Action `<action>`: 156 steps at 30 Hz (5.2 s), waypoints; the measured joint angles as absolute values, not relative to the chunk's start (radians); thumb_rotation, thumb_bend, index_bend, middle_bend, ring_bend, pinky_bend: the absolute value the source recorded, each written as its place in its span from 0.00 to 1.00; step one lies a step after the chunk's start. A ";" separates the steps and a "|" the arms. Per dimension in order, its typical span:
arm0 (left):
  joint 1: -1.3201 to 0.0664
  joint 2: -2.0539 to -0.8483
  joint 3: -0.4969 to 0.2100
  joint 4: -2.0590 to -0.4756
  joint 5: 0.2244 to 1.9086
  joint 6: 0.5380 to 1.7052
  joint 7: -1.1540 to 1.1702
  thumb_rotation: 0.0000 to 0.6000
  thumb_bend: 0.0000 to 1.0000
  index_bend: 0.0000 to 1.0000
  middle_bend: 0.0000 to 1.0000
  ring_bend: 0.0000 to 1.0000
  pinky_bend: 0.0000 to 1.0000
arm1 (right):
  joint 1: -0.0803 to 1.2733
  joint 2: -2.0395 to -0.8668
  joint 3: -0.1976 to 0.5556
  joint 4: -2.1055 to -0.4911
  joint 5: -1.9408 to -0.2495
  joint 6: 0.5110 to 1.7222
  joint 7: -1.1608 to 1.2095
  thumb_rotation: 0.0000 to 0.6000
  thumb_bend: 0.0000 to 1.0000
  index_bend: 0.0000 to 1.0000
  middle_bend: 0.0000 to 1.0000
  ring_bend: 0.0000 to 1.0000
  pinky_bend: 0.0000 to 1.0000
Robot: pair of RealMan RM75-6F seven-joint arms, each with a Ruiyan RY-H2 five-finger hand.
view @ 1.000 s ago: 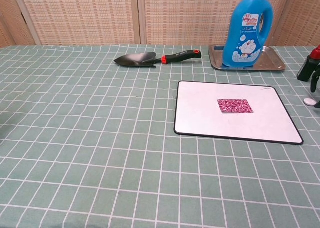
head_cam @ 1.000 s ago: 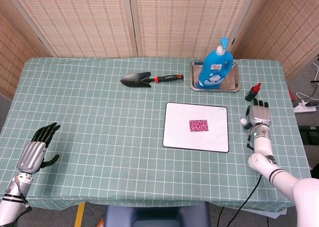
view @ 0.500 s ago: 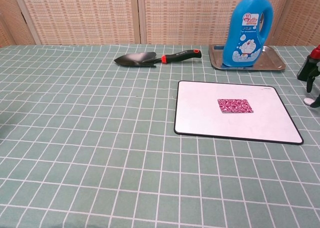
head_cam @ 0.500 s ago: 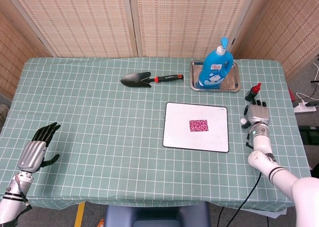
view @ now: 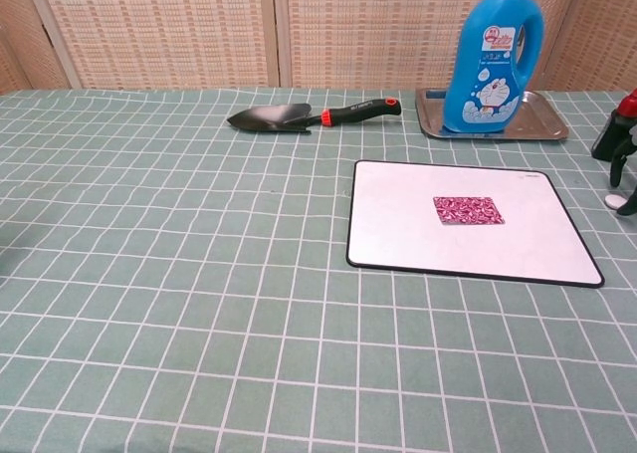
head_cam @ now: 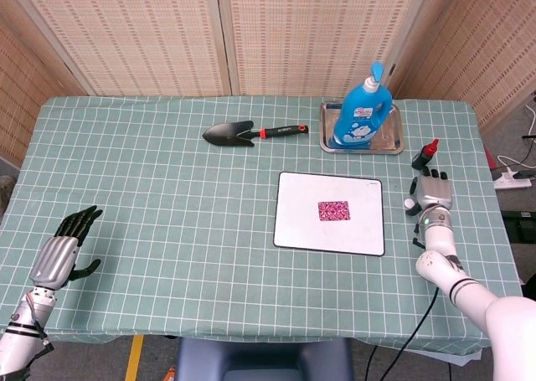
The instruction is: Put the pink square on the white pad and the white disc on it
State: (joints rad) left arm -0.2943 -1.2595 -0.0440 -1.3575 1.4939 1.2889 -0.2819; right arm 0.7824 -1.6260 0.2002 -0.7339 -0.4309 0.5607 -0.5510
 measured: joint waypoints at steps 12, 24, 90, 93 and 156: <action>-0.297 -1.261 -0.042 -1.353 1.492 1.281 -0.287 1.00 0.23 0.00 0.00 0.00 0.00 | 0.787 -1.636 0.198 -0.720 -0.423 0.551 -0.554 1.00 0.16 0.49 0.00 0.00 0.00; -0.299 -1.259 -0.040 -1.352 1.491 1.275 -0.295 1.00 0.23 0.00 0.00 0.00 0.00 | 0.792 -1.638 0.194 -0.717 -0.386 0.543 -0.577 1.00 0.17 0.46 0.00 0.00 0.00; -0.305 -1.261 -0.040 -1.339 1.478 1.254 -0.333 1.00 0.23 0.00 0.00 0.00 0.00 | 0.805 -1.565 0.195 -0.899 -0.487 0.584 -0.479 1.00 0.32 0.53 0.00 0.00 0.00; -0.302 -1.259 -0.041 -1.341 1.481 1.263 -0.335 1.00 0.23 0.00 0.00 0.00 0.00 | 0.806 -1.552 0.198 -0.963 -0.515 0.622 -0.473 1.00 0.32 0.54 0.00 0.00 0.00; -0.268 -1.245 -0.054 -1.362 1.485 1.329 -0.323 1.00 0.23 0.00 0.00 0.00 0.00 | 0.476 -1.207 0.046 -1.535 -1.023 1.259 -0.185 1.00 0.00 0.18 0.00 0.00 0.00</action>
